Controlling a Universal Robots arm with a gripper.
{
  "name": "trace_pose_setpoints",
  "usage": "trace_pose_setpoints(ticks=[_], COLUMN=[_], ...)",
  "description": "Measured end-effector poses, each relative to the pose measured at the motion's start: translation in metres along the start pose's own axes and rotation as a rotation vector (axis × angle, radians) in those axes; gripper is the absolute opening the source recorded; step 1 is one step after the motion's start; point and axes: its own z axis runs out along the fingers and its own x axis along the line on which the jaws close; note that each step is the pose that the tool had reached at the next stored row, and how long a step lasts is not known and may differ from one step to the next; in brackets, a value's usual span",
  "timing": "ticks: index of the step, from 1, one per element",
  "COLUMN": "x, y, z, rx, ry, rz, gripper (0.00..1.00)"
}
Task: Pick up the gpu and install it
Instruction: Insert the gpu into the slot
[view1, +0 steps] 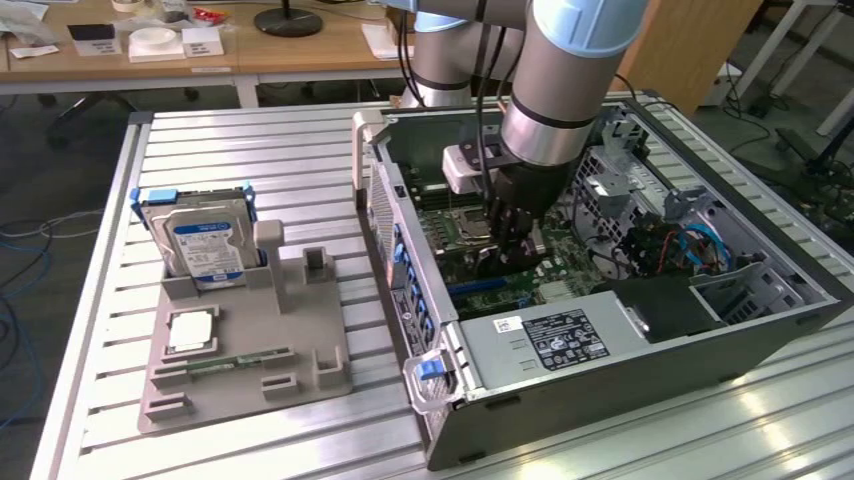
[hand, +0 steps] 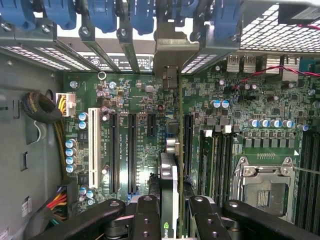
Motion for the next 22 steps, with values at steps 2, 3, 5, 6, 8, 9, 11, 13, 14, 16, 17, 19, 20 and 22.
trace_pose_setpoints(ticks=[2,3,5,6,8,9,11,13,14,16,17,19,20,22], x=[0.0000,0.0000,0.0000,0.0000,0.0000,0.0000,0.0000,0.0000,0.0000,0.0000,0.0000,0.0000,0.0000,0.0000], y=[0.0003,0.0005,0.0005,0.0005,0.0009,0.0012,0.0013,0.0014,0.0016,0.0020,0.0022,0.0023,0.0023,0.0027], z=[0.0000,0.0000,0.0000,0.0000,0.0000,0.0000,0.0000,0.0000,0.0000,0.0000,0.0000,0.0000,0.0000,-0.0001], rx=[0.0000,0.0000,0.0000,0.0000,0.0000,0.0000,0.0000,0.0000,0.0000,0.0000,0.0000,0.0000,0.0000,0.0000], ry=[0.0000,-0.0001,-0.0001,0.0000,0.0000,-0.0001,-0.0001,-0.0001,0.0000,-0.0001,0.0000,-0.0001,0.0000,0.0000], rz=[0.000,0.000,0.000,0.000,0.000,0.000,0.000,0.000,0.000,0.000,0.000,0.000,0.000,0.000], gripper=[0.27,0.27,0.27,0.27,0.27,0.27,0.27,0.27,0.27,0.27,0.27,0.27,0.27,0.27])
